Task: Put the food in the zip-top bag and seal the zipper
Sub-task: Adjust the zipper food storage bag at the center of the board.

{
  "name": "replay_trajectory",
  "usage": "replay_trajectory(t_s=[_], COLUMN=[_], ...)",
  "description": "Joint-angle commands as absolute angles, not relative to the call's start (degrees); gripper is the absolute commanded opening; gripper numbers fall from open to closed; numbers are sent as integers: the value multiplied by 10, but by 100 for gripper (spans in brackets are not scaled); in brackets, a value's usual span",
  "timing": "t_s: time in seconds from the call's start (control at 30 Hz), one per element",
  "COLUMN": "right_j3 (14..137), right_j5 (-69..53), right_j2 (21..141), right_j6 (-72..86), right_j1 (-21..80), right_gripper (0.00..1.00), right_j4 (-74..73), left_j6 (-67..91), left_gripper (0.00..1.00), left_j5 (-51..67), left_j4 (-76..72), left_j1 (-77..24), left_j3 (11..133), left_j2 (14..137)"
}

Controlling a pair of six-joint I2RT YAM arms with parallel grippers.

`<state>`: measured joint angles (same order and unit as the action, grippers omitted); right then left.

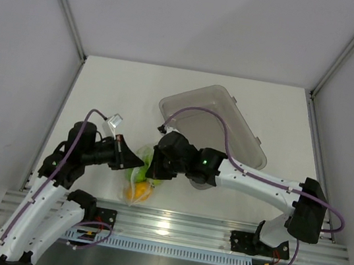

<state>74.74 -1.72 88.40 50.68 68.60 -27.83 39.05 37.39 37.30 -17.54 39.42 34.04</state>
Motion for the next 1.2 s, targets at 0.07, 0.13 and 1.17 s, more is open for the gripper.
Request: replay_trajectory(t_s=[0.07,0.13,1.17], right_j3=[786,781,702], right_j5=[20,18,145], right_j2=[853,839,793], right_j6=[501,507,687], right_j1=[691,695,727], right_gripper=[0,0,0], right_j4=[-253,-250,-250], left_j6=[414,399,245], left_gripper=[1,1,74], left_j5=[361,358,250], left_j4=[348,360,501], left_j1=[-193,-193,-193], left_j3=[409,414,496], left_j2=[328,332,235])
